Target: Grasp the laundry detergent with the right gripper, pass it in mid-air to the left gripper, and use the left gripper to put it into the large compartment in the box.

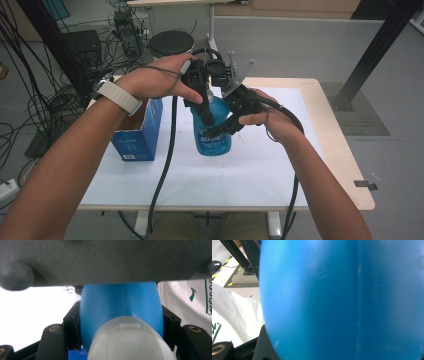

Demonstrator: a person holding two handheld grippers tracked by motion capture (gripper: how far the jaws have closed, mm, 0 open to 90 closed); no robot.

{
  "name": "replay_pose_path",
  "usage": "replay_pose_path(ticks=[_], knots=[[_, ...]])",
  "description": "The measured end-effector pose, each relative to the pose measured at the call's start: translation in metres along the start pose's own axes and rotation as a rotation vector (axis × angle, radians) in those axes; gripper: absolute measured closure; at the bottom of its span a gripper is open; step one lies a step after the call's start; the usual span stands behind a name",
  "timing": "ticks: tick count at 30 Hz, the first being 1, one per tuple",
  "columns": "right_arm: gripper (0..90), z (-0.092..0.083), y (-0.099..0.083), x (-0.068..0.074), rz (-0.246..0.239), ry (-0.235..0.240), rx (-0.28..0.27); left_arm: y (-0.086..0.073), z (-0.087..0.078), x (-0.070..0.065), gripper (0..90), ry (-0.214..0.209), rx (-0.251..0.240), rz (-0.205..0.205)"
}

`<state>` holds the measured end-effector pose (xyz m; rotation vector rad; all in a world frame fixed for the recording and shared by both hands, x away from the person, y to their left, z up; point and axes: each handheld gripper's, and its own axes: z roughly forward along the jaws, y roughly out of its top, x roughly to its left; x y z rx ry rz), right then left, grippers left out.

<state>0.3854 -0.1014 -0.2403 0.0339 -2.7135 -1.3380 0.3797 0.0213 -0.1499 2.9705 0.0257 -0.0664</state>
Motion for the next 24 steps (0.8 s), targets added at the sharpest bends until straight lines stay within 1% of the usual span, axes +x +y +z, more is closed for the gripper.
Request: replay_pose_path(ticks=[5, 11, 14, 21, 24], knots=[[42.7, -0.0001, 0.0000, 0.0003, 0.006, 0.003, 0.001, -0.0002, 0.0002, -0.0001, 37.4, 0.000, -0.004, -0.002], [42.7, 0.0000, 0.0003, 0.0005, -0.005, -0.003, 0.000, 0.0000, -0.0006, -0.0012, 37.5, 0.004, -0.001, 0.002], [42.7, -0.0004, 0.0006, 0.0014, 0.000, 0.002, -0.002, 0.0001, -0.0010, -0.0020, 37.5, 0.003, -0.002, -0.001], [42.6, -0.0018, 0.0006, 0.0012, -0.010, -0.006, -0.005, 0.0008, -0.0022, -0.0021, 37.5, 0.006, -0.004, -0.003], [42.5, -0.0023, 0.0003, 0.0016, -0.014, -0.004, -0.005, 0.0023, -0.0022, -0.0032, 37.5, 0.022, 0.000, 0.002]])
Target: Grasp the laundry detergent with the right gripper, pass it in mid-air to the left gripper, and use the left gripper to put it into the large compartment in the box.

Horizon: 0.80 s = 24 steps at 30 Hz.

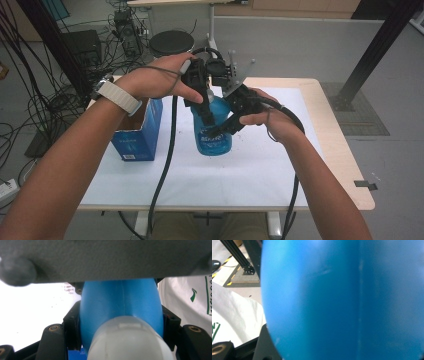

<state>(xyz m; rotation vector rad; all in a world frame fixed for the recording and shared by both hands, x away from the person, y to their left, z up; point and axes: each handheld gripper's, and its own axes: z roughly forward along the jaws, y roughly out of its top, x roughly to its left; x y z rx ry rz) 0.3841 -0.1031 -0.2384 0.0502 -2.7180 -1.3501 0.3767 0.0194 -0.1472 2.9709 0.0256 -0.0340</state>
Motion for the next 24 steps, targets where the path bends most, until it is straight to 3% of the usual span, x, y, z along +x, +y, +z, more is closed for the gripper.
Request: replay_pose_path(ticks=[2, 4, 5, 10, 15, 19, 22, 24], knots=[[41.9, -0.001, -0.001, 0.000, -0.002, -0.005, -0.005, 0.001, 0.000, 0.000, 37.6, 0.009, 0.005, 0.000], [26.8, -0.002, -0.003, 0.000, 0.021, 0.000, -0.010, 0.001, -0.001, 0.000, 37.6, 0.024, 0.018, -0.001], [19.9, -0.003, -0.005, -0.001, 0.032, -0.020, 0.021, 0.001, -0.001, 0.000, 37.6, 0.028, 0.022, -0.005], [9.8, -0.020, -0.021, -0.003, 0.084, -0.064, 0.022, -0.001, -0.005, 0.002, 37.5, 0.034, 0.026, -0.030], [7.4, -0.037, -0.031, 0.001, 0.084, -0.119, 0.053, -0.004, -0.006, 0.004, 37.5, 0.045, 0.037, -0.057], [7.4, -0.043, -0.037, 0.002, 0.095, -0.141, 0.160, -0.005, -0.009, 0.005, 37.6, 0.053, 0.055, -0.084], [7.6, -0.045, -0.041, 0.004, 0.104, -0.154, 0.276, -0.005, -0.012, 0.006, 37.6, 0.059, 0.072, -0.110], [7.5, -0.047, -0.042, 0.004, 0.114, -0.170, 0.313, -0.004, -0.014, 0.007, 37.6, 0.071, 0.085, -0.135]])
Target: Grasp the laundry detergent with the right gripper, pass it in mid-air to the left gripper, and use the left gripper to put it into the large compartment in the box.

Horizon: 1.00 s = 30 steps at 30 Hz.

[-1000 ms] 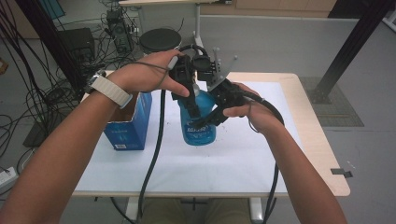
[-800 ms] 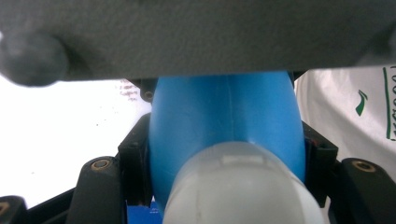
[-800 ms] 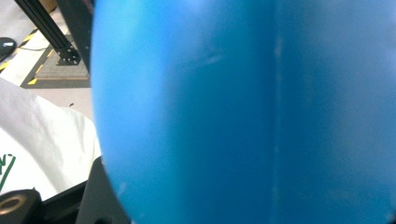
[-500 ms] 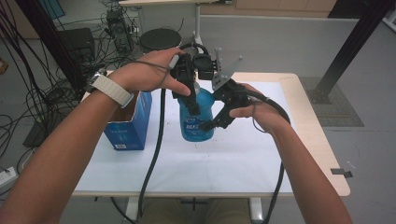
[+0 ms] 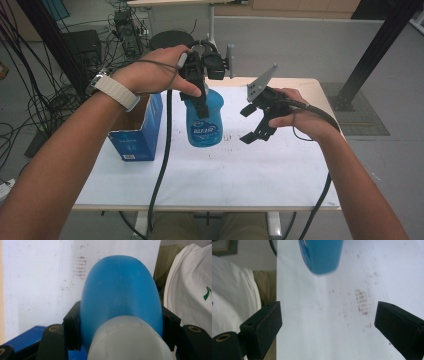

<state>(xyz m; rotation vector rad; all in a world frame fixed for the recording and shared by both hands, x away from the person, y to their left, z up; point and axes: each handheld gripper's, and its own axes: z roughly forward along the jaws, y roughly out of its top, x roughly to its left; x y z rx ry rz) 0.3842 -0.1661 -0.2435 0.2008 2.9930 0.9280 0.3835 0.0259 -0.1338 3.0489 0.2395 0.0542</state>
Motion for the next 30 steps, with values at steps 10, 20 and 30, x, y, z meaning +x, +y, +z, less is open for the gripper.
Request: replay_pose_path(ticks=[10, 20, 30], knots=[[7.8, -0.016, -0.014, -0.004, 0.045, -0.047, 0.109, 0.003, -0.008, 0.007, 37.6, 0.049, 0.087, -0.159], [8.3, -0.020, -0.019, -0.006, 0.052, -0.068, 0.162, 0.003, -0.022, 0.016, 37.6, 0.077, 0.082, -0.330], [8.7, -0.023, -0.023, -0.011, 0.065, -0.078, 0.186, -0.002, -0.034, 0.024, 37.6, 0.111, 0.102, -0.458]])
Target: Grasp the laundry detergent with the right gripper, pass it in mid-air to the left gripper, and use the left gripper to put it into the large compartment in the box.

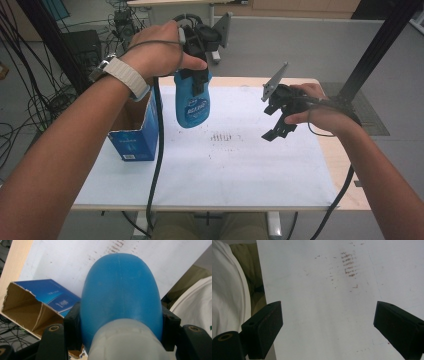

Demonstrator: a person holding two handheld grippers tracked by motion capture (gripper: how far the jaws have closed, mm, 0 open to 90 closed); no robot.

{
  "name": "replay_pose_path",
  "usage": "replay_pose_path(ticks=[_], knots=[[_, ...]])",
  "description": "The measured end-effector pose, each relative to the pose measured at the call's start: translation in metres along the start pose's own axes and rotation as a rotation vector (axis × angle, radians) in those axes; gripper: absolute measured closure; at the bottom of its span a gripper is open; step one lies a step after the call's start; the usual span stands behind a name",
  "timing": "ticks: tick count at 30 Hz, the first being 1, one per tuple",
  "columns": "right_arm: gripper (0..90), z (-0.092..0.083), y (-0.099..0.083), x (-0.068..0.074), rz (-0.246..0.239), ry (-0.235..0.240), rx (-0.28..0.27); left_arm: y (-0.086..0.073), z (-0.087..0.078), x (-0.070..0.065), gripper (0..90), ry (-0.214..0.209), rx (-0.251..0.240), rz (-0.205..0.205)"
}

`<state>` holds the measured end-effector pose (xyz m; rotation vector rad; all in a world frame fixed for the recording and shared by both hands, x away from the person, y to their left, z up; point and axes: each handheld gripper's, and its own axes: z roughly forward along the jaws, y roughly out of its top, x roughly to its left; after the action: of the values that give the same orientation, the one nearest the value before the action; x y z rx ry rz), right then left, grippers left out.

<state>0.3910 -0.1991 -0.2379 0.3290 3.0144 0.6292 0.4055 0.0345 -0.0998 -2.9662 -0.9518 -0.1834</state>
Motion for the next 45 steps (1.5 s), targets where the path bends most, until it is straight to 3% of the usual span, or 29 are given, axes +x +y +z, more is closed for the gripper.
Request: replay_pose_path(ticks=[4, 11, 15, 29, 41, 45], knots=[[8.8, 0.002, -0.001, -0.001, -0.002, -0.009, 0.024, -0.002, -0.004, 0.006, 37.6, -0.003, 0.001, -0.065], [8.9, 0.002, -0.006, -0.003, 0.000, -0.011, 0.049, -0.006, -0.009, 0.012, 37.5, 0.008, 0.001, -0.131], [8.9, 0.001, -0.008, -0.004, -0.002, -0.012, 0.057, -0.006, -0.011, 0.015, 37.5, 0.013, -0.012, -0.202], [9.1, 0.005, -0.013, -0.011, -0.008, -0.006, 0.072, -0.013, -0.015, 0.029, 37.5, 0.005, -0.032, -0.351], [9.0, 0.008, -0.014, -0.014, -0.009, 0.003, 0.087, -0.035, -0.022, 0.049, 37.5, 0.023, -0.047, -0.512], [9.1, 0.009, -0.013, -0.015, -0.013, 0.006, 0.086, -0.042, -0.024, 0.057, 37.5, 0.024, -0.023, -0.534]])
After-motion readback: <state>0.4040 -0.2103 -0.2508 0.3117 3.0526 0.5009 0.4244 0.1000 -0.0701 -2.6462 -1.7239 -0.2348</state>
